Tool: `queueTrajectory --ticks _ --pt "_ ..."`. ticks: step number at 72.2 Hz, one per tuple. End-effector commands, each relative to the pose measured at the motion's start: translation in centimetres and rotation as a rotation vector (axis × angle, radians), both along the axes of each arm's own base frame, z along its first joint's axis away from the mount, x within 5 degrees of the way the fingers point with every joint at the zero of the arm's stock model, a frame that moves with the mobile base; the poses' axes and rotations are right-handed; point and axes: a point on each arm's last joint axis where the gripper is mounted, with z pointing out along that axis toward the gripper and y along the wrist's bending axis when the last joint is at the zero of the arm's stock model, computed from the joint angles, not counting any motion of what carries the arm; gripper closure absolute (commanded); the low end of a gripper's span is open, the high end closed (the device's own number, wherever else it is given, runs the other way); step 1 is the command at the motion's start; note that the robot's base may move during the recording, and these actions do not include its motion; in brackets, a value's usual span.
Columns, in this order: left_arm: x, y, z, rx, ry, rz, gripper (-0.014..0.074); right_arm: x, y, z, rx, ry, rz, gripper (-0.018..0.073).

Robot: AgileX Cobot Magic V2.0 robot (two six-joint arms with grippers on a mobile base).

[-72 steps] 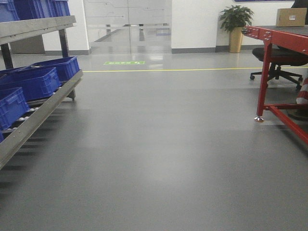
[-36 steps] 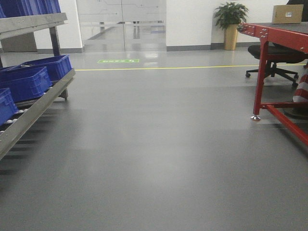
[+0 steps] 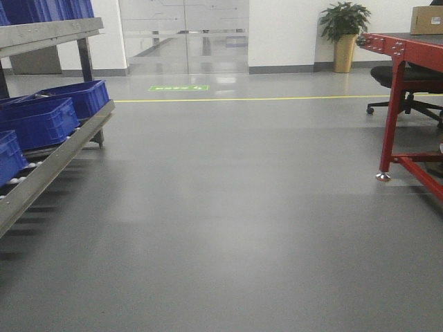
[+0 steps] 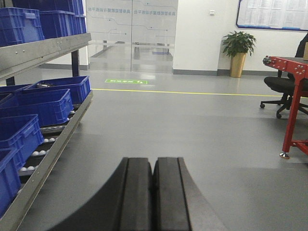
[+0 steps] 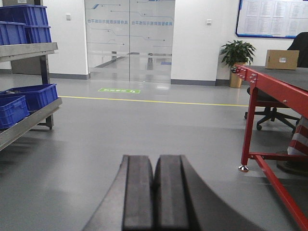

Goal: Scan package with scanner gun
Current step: 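Drive the base forward along the aisle and turn toward the table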

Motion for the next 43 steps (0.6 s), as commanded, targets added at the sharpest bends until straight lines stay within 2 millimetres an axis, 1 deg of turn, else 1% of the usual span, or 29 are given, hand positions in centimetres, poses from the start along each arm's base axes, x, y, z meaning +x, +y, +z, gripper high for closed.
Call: queueTrajectory --ticks 1,43 --pt "-0.05 -0.02 0.24 -0.001 -0.021 -0.004 0.0708 -0.05 -0.01 0.23 -0.004 -0.027 -0.002 0.0728" --pt "-0.05 -0.02 0.24 -0.001 -0.021 -0.004 0.0708 -0.05 -0.01 0.23 -0.004 -0.027 -0.002 0.0728"
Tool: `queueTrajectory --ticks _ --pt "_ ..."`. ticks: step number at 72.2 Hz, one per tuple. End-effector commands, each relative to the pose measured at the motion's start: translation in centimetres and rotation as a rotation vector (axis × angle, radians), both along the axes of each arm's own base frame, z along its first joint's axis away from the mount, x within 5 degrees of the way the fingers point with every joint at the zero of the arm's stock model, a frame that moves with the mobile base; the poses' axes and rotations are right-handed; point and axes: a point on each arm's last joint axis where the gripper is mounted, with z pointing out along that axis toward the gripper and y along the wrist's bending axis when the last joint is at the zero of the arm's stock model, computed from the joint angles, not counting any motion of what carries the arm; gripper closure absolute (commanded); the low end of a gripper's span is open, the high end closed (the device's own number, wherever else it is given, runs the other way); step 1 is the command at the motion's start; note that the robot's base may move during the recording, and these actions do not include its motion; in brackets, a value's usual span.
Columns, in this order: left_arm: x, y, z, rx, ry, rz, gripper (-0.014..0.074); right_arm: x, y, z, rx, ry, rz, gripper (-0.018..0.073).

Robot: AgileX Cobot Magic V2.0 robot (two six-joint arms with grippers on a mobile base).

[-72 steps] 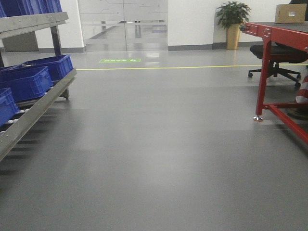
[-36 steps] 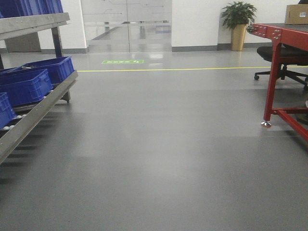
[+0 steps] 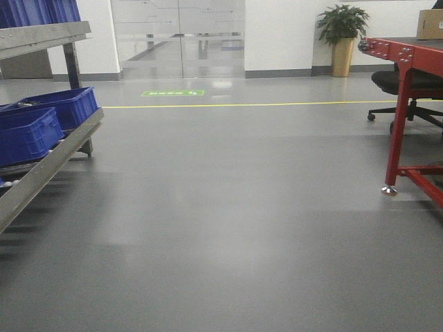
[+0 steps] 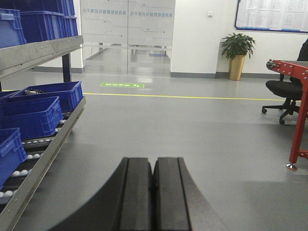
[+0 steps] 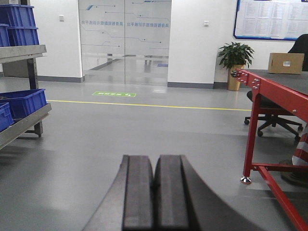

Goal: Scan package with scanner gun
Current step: 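Drive the base forward along the aisle and turn toward the table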

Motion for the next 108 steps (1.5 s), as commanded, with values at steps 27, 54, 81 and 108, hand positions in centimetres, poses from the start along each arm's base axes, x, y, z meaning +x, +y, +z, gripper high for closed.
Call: queueTrajectory --ticks 27,54,81,108 --pt "-0.05 -0.02 0.24 -0.001 -0.021 -0.004 0.0708 -0.05 -0.01 0.23 -0.004 -0.027 -0.002 0.0728" --pt "-0.05 -0.02 0.24 -0.001 -0.021 -0.004 0.0708 -0.05 -0.01 0.23 -0.004 -0.027 -0.002 0.0728" --pt "-0.05 -0.02 0.24 -0.001 -0.021 -0.004 0.0708 -0.05 -0.01 0.23 -0.004 -0.027 -0.002 0.0728" --pt "-0.05 -0.02 0.24 -0.001 -0.021 -0.004 0.0708 -0.05 -0.01 0.23 -0.004 -0.027 -0.002 0.0728"
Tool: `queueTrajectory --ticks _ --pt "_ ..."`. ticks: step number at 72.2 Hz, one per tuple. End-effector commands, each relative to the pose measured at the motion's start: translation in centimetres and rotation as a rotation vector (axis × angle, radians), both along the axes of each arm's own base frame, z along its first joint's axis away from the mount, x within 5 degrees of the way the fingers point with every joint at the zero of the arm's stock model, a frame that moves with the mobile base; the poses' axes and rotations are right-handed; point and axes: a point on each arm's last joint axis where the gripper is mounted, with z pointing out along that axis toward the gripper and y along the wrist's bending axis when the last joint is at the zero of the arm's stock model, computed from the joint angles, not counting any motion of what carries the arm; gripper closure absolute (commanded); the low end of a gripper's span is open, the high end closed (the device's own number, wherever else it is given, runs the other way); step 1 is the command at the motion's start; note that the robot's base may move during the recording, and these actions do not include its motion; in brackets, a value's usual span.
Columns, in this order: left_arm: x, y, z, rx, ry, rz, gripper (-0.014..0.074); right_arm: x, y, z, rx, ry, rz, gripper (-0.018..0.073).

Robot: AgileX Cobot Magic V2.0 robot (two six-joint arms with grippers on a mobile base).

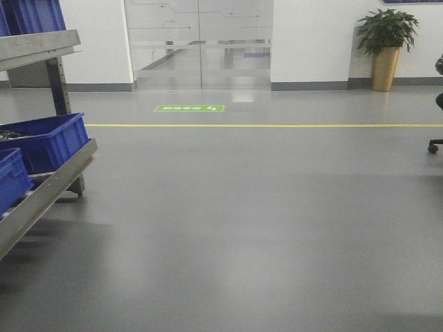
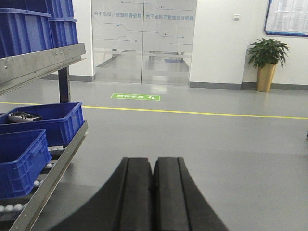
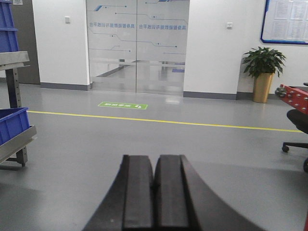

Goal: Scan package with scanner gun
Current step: 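Drive the base forward along the aisle and turn toward the table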

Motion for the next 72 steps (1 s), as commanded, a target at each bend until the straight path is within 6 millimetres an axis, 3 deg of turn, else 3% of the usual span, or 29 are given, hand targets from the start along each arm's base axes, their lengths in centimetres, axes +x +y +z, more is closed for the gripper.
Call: queueTrajectory --ticks 1,72 --pt "-0.05 -0.02 0.24 -0.001 -0.021 -0.004 0.0708 -0.04 -0.01 0.18 -0.004 -0.021 -0.002 0.0728" --pt "-0.05 -0.02 0.24 -0.001 -0.021 -0.004 0.0708 -0.04 -0.01 0.18 -0.004 -0.021 -0.002 0.0728"
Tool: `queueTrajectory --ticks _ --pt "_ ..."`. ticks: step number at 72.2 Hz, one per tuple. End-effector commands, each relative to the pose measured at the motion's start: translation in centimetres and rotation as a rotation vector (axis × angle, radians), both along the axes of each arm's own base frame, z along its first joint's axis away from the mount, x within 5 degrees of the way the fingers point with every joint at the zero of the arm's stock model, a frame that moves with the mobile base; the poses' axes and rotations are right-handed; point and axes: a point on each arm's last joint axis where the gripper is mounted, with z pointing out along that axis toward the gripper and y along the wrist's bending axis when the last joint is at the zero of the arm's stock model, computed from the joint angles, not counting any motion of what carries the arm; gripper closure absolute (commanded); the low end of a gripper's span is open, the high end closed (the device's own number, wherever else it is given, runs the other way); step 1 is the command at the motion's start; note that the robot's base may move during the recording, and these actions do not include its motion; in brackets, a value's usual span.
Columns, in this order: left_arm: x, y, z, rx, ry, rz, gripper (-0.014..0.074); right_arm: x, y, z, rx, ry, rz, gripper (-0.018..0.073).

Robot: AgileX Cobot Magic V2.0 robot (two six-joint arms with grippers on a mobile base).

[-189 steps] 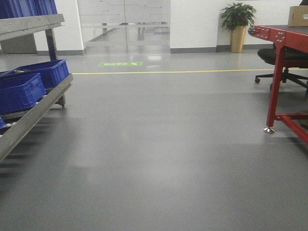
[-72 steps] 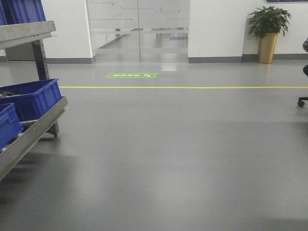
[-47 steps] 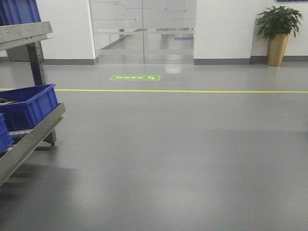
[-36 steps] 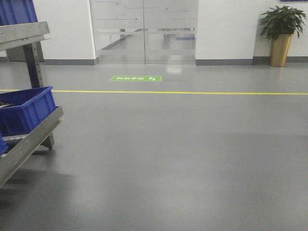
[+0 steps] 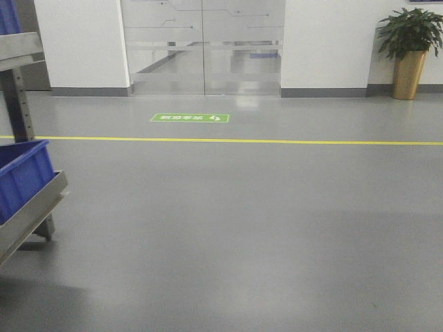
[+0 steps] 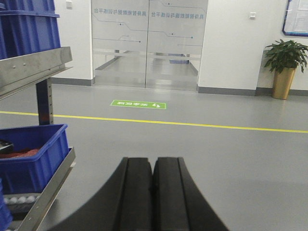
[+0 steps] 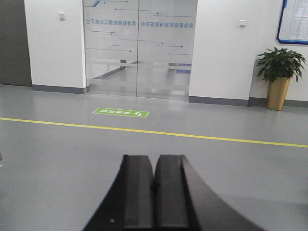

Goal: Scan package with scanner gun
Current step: 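Drive the base forward along the aisle and turn toward the table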

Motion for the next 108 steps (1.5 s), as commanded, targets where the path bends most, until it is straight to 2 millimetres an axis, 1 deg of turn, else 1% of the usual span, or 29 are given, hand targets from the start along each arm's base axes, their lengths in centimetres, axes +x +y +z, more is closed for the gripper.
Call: queueTrajectory --ticks 1,108 --pt "-0.05 -0.02 0.22 -0.001 -0.019 -0.004 0.0708 -0.05 -0.01 0.23 -0.004 -0.027 -0.002 0.0728" --pt "-0.05 -0.02 0.22 -0.001 -0.019 -0.004 0.0708 -0.05 -0.01 0.23 -0.004 -0.027 -0.002 0.0728"
